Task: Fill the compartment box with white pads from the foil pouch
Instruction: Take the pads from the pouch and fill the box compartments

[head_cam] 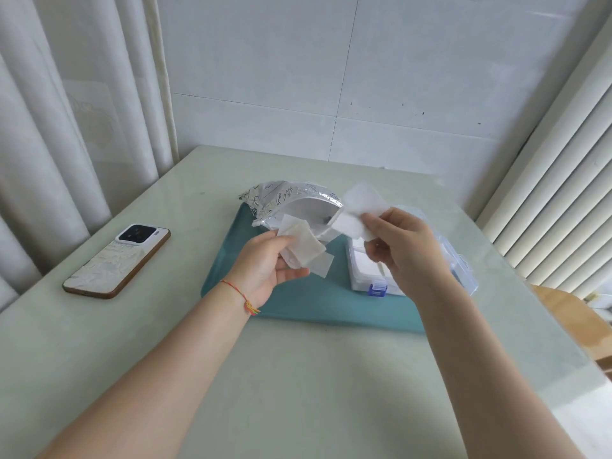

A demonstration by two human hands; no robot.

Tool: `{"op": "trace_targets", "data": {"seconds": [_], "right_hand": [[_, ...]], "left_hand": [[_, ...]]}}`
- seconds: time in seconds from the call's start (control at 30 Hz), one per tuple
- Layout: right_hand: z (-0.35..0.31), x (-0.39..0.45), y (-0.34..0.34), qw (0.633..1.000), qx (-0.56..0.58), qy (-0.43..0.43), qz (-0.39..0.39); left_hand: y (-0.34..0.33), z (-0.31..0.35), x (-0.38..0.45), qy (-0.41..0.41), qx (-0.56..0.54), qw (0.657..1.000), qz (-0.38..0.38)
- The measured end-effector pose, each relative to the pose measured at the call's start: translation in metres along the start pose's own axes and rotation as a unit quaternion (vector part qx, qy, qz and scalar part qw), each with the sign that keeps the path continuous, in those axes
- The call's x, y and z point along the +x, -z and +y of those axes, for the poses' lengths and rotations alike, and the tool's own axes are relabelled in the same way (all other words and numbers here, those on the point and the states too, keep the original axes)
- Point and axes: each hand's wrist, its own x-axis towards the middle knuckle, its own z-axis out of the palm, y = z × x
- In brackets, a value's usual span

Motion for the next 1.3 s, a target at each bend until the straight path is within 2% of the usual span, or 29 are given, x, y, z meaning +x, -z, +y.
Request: {"op": "trace_targets", "data": {"seconds": [0.1, 0.2, 0.5, 0.6, 0.77, 1.1, 1.2, 1.3], "right_hand": [[0.004, -0.005, -0.01, 0.994, -0.096, 0.012, -0.049], [0.006, -0.008, -0.012, 0.97, -0.226, 0.018, -0.083], [0.007, -0.009, -0.009, 0.925, -0.347, 0.038, -0.153], [0.008, -0.009, -0.009, 0.928, -0.34, 0.051, -0.144], [0.008, -0.005, -0.008, 0.957, -0.267, 0.045, -0.105], [0.008, -0.005, -0.012, 0.955, -0.288, 0.05, -0.05], [0.003, -0.006, -0.012, 0.964, -0.264, 0.035, 0.006], [-0.004, -0.008, -0.014, 0.986, -0.159, -0.006, 0.057]], "left_hand": [[-0.002, 0.0, -0.003, 0.023, 0.023, 0.998, -0.058], [-0.003, 0.001, -0.006, 0.044, 0.053, 0.993, -0.098], [-0.002, 0.003, -0.011, 0.063, 0.118, 0.976, -0.169], [-0.002, 0.001, -0.01, 0.055, 0.112, 0.979, -0.158], [-0.002, 0.0, -0.009, 0.046, 0.078, 0.986, -0.142], [0.0, 0.0, -0.01, 0.05, 0.073, 0.981, -0.173], [0.0, -0.001, -0.009, 0.041, 0.068, 0.987, -0.141], [-0.001, 0.0, -0.006, 0.019, 0.021, 0.995, -0.091]]}}
